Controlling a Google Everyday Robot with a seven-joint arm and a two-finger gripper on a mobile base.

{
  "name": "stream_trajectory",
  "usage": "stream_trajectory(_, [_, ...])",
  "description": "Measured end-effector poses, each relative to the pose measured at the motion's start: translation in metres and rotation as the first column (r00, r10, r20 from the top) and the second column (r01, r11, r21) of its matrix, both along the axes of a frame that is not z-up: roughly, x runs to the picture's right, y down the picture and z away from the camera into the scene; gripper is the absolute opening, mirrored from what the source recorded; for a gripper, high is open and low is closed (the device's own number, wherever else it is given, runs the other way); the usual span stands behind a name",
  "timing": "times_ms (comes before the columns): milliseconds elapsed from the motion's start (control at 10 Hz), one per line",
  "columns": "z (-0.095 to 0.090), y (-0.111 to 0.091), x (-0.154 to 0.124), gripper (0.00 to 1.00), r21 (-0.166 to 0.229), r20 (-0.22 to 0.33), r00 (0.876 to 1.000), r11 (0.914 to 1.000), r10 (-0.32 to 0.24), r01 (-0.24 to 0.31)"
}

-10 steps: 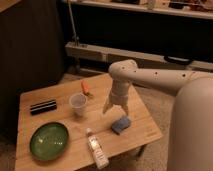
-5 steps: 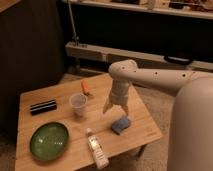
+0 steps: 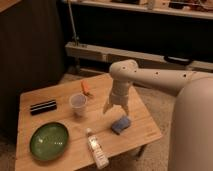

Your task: Place the bottle in the ceramic bowl

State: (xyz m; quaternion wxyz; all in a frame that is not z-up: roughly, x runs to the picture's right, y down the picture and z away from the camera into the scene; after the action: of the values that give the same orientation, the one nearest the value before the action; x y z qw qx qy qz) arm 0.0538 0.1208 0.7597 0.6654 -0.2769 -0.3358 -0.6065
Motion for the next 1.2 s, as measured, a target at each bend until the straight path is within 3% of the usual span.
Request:
stream_trajectory(300, [-0.027,0.021,-0.023,0.71,0.083,0.105,0.988,0.9913,-0.111,0.102])
stream_trajectory(500, [-0.058,0.056,-0.049,0.71,0.15,0.167,0.967,0.9746,-0.191,0.167])
stream_trajectory(700, [-0.077,0.088,-0.072,0.71,0.191,0.211,0.945,0.9585,-0.251,0.212])
stream_trajectory(900, [-0.094,0.133,-0.102,0.71,0.234,0.262,0.908,0.9343,-0.327,0.269])
stream_trajectory(1000, [-0.093,0.151,-0.114,0.71,0.247,0.283,0.889,0.9228,-0.36,0.296])
stream_trajectory(1200, [-0.078,0.181,-0.141,0.71,0.245,0.313,0.859,0.9082,-0.405,0.339])
